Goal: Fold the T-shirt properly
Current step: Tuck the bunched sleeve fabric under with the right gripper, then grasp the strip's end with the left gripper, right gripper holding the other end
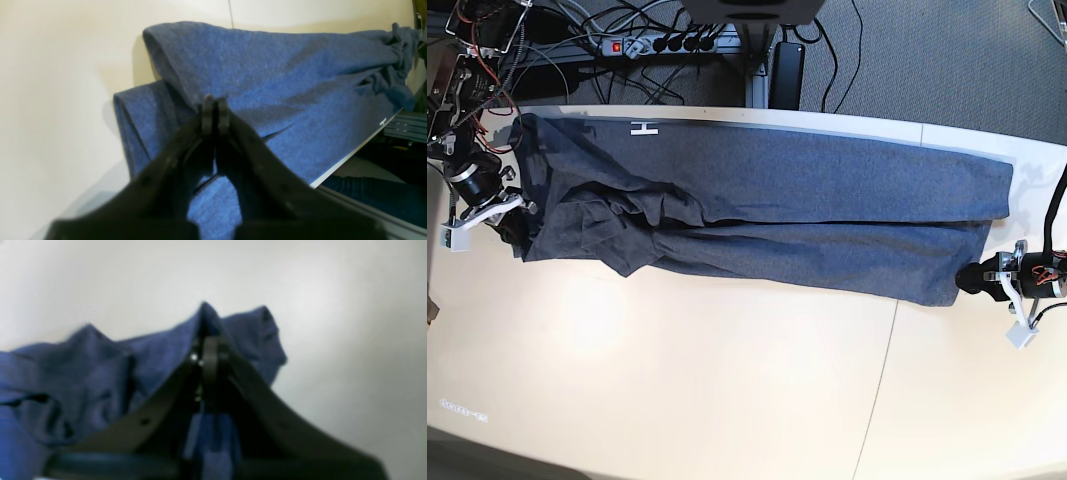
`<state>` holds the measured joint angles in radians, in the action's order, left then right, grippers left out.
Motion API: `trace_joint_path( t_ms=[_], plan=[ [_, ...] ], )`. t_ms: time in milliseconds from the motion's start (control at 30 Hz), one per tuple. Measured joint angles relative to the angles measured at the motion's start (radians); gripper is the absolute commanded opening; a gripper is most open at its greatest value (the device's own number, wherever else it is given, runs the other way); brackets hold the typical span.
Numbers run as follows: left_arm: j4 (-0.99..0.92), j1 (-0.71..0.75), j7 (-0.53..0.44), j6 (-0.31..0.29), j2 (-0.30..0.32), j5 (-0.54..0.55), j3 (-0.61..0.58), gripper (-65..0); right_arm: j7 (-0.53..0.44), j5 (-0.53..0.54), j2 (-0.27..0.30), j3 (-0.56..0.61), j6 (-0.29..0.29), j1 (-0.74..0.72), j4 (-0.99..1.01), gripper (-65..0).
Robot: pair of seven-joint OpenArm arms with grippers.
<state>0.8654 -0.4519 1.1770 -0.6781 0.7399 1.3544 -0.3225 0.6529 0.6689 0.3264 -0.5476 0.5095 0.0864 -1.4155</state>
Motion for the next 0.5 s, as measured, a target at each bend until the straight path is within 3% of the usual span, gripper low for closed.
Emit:
trace_joint_path(
  t_ms=[100,167,233,500],
  plan=[
    [0.000,0.000,0.010,0.000,0.000,0.009,0.000,-65.0,0.016,0.036,0.000,0.000,0.000,0.000,-0.012,-65.0],
    [0.000,0.000,0.104,0.000,0.006,0.123,0.000,-65.0,0.040,0.058,0.000,0.000,0.000,0.002,-0.039,-65.0],
    [0.001,-0.002,0.154,0.000,0.012,0.104,0.000,-65.0,0.071,0.083,-0.001,0.000,0.000,0.003,-0.079,-65.0],
    [0.069,0.000,0.146,0.000,0.030,0.113,0.000,-65.0,0.092,0.121,0.000,0.028,0.000,0.003,-0.135,-65.0]
  ],
)
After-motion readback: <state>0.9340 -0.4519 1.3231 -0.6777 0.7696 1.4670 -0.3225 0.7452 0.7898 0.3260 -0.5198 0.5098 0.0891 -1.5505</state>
